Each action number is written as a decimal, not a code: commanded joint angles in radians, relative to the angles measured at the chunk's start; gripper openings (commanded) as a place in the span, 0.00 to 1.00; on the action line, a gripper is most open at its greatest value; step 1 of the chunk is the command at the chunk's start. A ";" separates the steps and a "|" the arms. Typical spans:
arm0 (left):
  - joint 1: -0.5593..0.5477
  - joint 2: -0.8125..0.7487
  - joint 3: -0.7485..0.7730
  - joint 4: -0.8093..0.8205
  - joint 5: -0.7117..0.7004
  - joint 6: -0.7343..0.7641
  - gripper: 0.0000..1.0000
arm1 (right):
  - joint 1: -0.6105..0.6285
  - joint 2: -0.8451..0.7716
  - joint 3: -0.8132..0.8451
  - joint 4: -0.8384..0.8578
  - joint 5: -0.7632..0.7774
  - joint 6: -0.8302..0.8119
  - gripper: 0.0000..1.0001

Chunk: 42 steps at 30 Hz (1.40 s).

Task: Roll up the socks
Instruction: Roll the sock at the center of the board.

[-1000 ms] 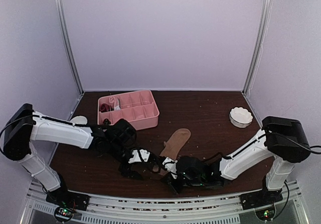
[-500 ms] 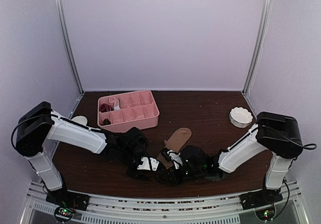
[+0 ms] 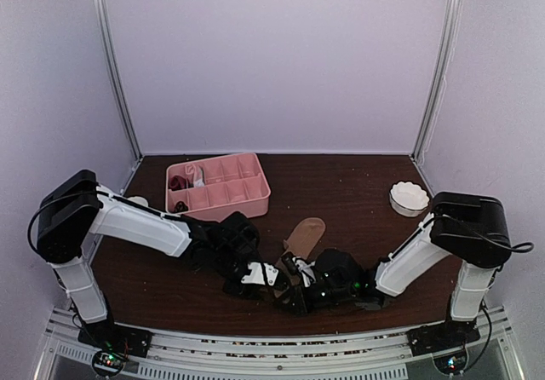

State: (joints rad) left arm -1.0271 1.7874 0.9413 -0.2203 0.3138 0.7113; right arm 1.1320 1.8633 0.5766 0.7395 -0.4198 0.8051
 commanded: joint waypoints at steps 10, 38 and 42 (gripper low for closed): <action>-0.039 -0.006 -0.007 -0.042 0.010 0.024 0.49 | -0.027 0.039 -0.015 0.071 -0.027 0.089 0.00; 0.031 0.174 0.192 -0.294 0.067 -0.012 0.03 | -0.036 -0.041 -0.076 -0.021 0.080 0.021 0.25; 0.040 0.204 0.223 -0.345 0.085 -0.009 0.03 | -0.013 -0.127 -0.112 -0.074 0.184 -0.065 0.43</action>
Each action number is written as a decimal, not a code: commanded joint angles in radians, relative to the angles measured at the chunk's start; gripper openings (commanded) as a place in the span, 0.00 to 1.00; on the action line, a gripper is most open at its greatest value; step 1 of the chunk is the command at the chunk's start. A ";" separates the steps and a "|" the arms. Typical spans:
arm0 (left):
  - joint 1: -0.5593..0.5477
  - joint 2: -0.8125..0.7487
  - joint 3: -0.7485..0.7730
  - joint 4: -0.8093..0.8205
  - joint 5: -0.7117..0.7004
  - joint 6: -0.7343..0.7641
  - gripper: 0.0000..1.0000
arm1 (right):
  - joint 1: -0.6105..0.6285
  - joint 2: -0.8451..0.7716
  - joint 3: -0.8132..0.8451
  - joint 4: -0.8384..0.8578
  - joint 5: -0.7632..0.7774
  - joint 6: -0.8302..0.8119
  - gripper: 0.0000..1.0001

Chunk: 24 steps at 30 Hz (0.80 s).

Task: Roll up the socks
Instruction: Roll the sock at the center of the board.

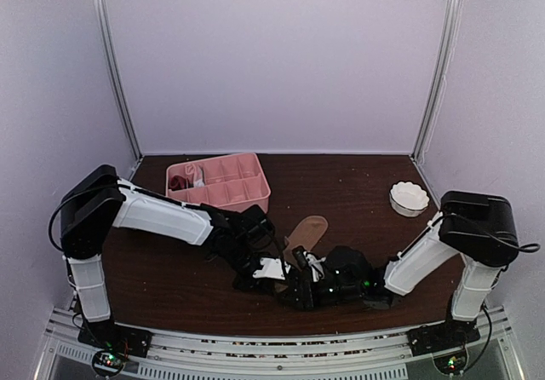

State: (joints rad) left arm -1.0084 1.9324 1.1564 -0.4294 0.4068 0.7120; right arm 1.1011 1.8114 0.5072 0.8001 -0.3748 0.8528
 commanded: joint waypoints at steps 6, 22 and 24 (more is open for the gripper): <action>0.046 0.096 0.083 -0.233 0.073 -0.026 0.02 | 0.153 -0.341 -0.046 -0.410 0.575 -0.283 0.93; 0.071 0.239 0.268 -0.431 0.190 -0.073 0.02 | 0.260 -0.559 -0.229 -0.362 0.949 -0.401 0.93; 0.071 0.267 0.305 -0.451 0.186 -0.091 0.02 | 0.283 -0.496 -0.223 -0.296 0.893 -0.464 0.92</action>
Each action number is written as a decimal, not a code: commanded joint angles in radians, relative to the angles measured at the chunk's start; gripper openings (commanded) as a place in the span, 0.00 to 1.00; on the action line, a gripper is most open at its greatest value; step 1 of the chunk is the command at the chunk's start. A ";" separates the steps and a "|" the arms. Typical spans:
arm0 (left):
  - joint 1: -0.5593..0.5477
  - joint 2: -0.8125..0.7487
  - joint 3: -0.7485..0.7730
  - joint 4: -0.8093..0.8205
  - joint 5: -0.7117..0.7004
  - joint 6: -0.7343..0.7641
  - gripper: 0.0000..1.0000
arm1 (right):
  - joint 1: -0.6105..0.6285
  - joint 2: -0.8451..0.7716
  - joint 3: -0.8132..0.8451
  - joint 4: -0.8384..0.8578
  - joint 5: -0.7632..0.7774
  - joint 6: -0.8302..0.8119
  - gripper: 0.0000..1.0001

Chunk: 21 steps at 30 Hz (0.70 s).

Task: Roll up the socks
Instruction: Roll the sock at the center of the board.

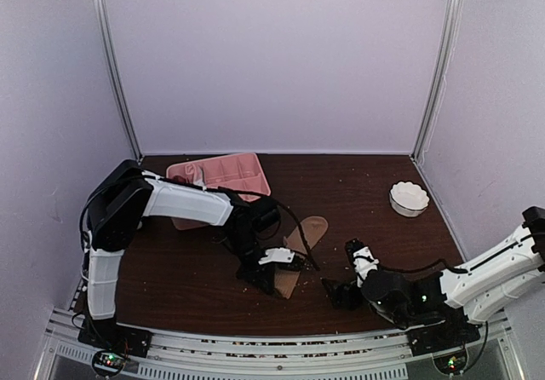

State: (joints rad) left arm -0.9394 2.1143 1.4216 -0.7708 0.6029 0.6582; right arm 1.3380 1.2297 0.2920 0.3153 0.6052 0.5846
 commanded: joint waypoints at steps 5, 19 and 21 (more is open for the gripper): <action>0.004 0.139 0.104 -0.157 -0.009 -0.077 0.00 | 0.076 0.258 0.098 0.308 -0.199 -0.303 0.89; 0.005 0.159 0.123 -0.177 -0.019 -0.100 0.00 | 0.048 0.576 0.211 0.637 -0.290 -0.303 0.69; 0.005 0.159 0.119 -0.177 -0.015 -0.097 0.00 | 0.033 0.594 0.207 0.654 -0.305 -0.289 0.67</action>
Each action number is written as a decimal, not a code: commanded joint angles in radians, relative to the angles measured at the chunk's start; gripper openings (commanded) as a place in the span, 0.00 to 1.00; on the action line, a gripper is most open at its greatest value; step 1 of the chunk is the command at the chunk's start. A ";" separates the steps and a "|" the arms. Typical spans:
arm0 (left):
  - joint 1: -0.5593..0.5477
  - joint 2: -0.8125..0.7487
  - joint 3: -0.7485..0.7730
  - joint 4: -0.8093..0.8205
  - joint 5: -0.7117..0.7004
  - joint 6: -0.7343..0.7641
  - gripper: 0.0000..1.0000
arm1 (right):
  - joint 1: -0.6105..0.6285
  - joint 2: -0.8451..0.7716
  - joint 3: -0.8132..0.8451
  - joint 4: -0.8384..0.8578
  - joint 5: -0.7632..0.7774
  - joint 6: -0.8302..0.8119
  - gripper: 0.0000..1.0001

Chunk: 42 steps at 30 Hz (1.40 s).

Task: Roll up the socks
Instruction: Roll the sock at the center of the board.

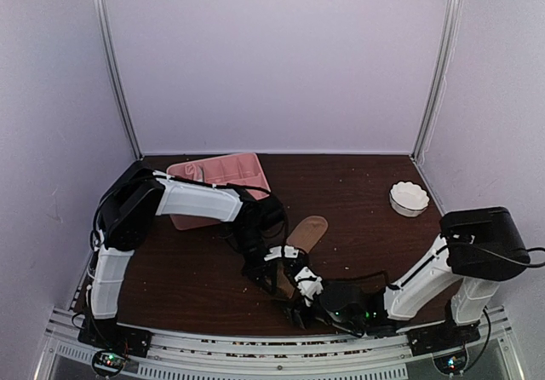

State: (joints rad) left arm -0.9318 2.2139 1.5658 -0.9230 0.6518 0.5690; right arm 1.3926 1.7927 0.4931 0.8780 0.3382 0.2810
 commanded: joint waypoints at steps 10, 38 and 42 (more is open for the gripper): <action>-0.002 0.059 -0.015 -0.024 -0.071 -0.005 0.00 | -0.061 0.058 0.004 0.072 -0.107 0.048 0.46; -0.002 0.040 -0.033 -0.022 -0.105 0.011 0.15 | -0.069 0.139 -0.012 0.136 -0.057 0.265 0.00; 0.009 -0.033 -0.087 0.051 -0.138 -0.017 0.43 | -0.070 0.143 -0.046 0.138 -0.068 0.336 0.00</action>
State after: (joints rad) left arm -0.9295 2.1986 1.5532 -0.9371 0.6750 0.5587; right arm 1.3289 1.9125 0.4889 1.0065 0.2543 0.5255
